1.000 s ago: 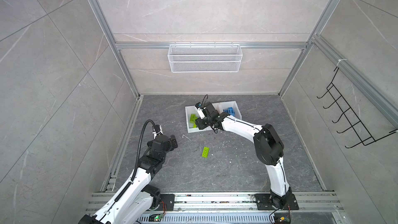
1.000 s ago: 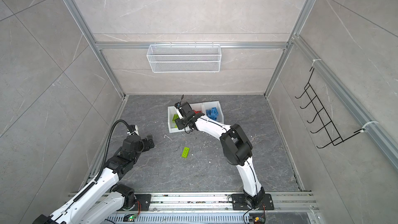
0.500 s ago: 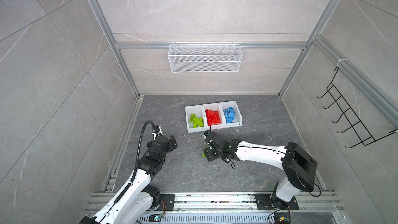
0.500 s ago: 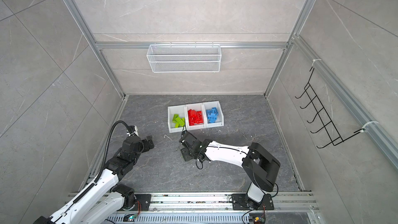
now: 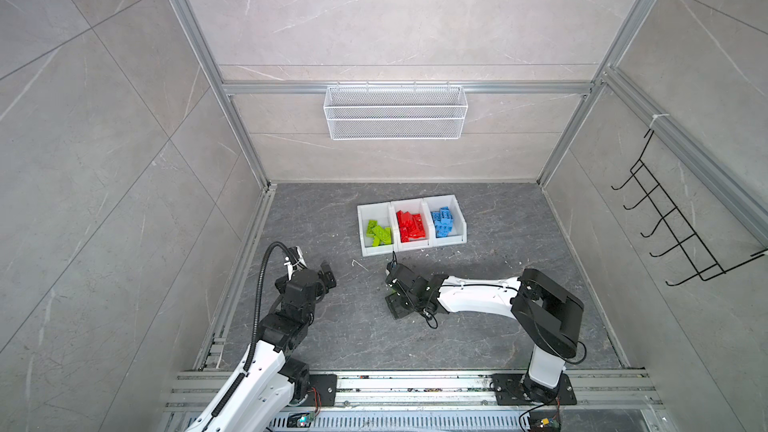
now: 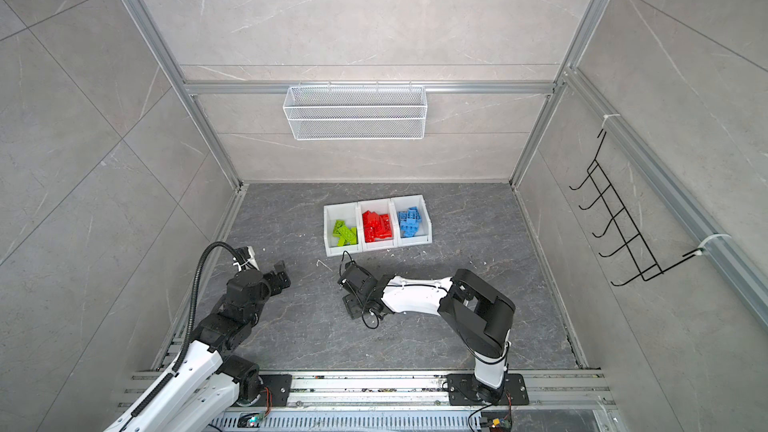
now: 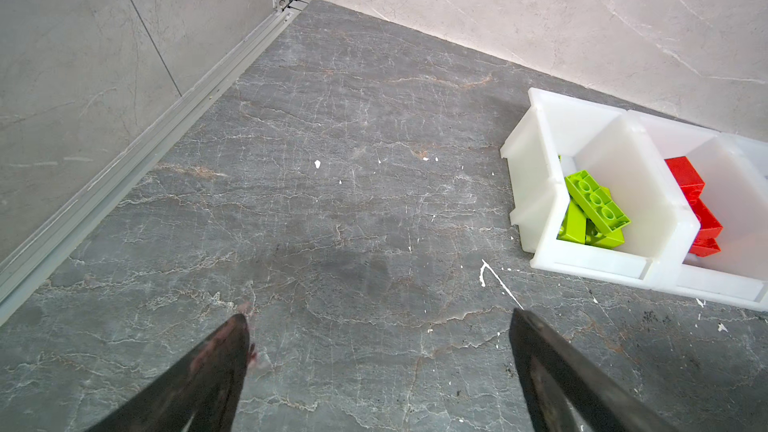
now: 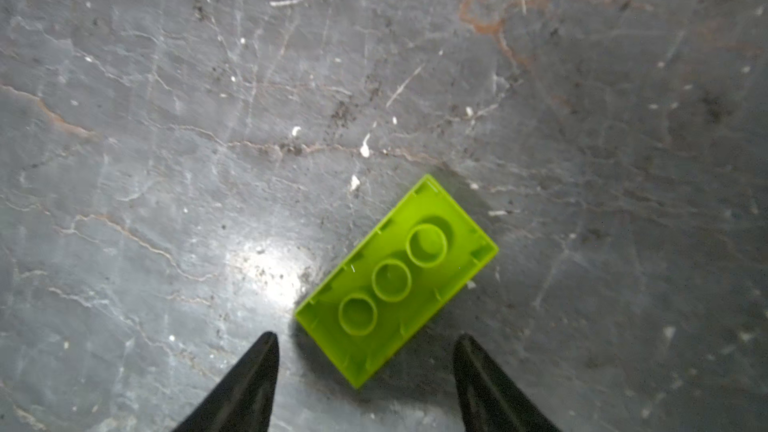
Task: Sort the legos into containers by color
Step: 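Move the right gripper to the last lime-green brick and grasp it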
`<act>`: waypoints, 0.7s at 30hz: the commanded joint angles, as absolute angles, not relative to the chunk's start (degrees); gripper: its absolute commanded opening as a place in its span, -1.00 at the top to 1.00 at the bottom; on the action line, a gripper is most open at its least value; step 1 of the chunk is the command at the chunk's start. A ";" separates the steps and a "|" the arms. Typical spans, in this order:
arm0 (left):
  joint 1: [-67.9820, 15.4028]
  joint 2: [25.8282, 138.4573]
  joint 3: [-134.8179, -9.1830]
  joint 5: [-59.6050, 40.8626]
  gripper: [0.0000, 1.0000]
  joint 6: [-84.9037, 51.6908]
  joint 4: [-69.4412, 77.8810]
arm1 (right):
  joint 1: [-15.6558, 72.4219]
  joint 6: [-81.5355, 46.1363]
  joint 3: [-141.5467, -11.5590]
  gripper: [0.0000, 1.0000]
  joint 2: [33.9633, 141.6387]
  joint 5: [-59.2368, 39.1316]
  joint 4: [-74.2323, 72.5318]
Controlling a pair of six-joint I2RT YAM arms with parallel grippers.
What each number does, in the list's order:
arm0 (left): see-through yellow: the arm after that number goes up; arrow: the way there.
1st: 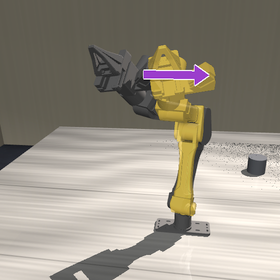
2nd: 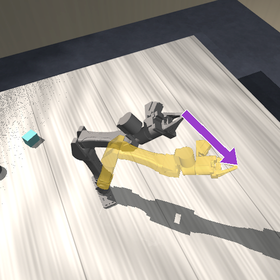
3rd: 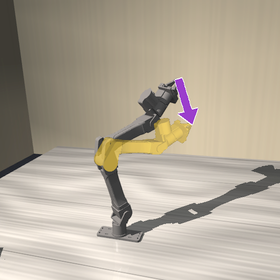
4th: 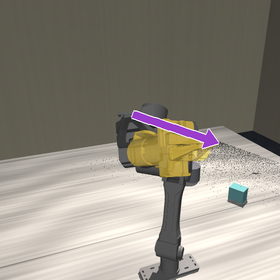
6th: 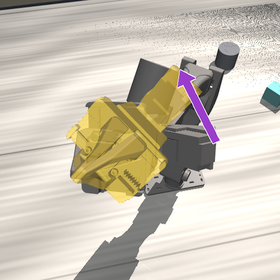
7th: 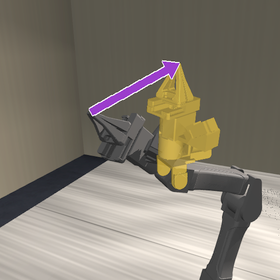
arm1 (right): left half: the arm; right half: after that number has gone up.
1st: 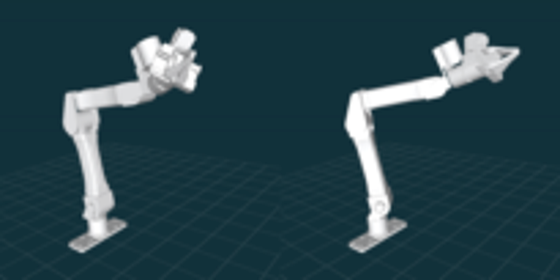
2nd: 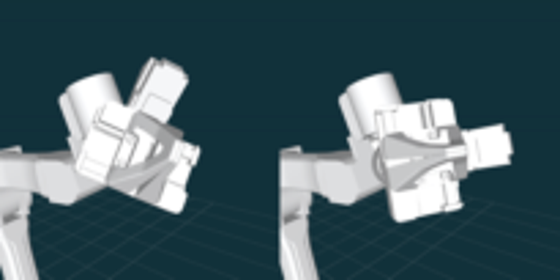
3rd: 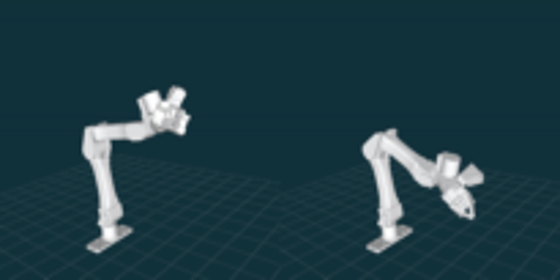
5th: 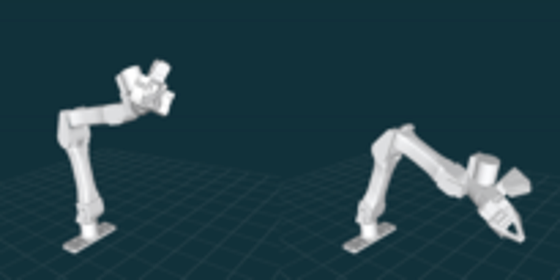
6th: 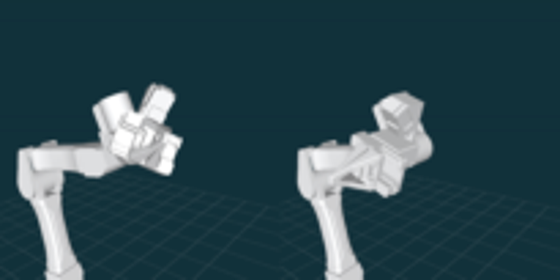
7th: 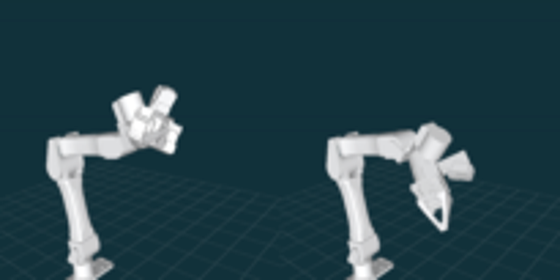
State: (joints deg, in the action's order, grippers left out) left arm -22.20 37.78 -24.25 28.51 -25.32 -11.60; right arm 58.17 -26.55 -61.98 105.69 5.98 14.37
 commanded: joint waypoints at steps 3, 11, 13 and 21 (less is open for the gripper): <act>-21.97 39.51 -24.95 29.71 -0.99 -25.86 -10.99 | 58.54 -25.40 -65.15 -0.40 108.86 5.83 14.42; -21.99 40.27 -25.33 29.36 -0.99 -25.91 -11.08 | 58.53 -23.22 -71.98 -0.47 114.78 7.91 18.72; -21.97 40.08 -25.21 29.49 -0.99 -25.84 -11.02 | 58.48 -22.90 -72.90 -0.47 115.44 8.08 18.80; -22.02 40.86 -25.25 29.71 -0.99 -25.83 -10.90 | 58.49 -20.83 -77.15 -0.17 117.77 10.71 22.19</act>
State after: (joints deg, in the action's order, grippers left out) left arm -22.20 40.71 -24.25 28.45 -25.32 -11.64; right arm 58.17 -21.98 -75.48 115.90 8.95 18.26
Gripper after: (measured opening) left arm 0.994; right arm 0.605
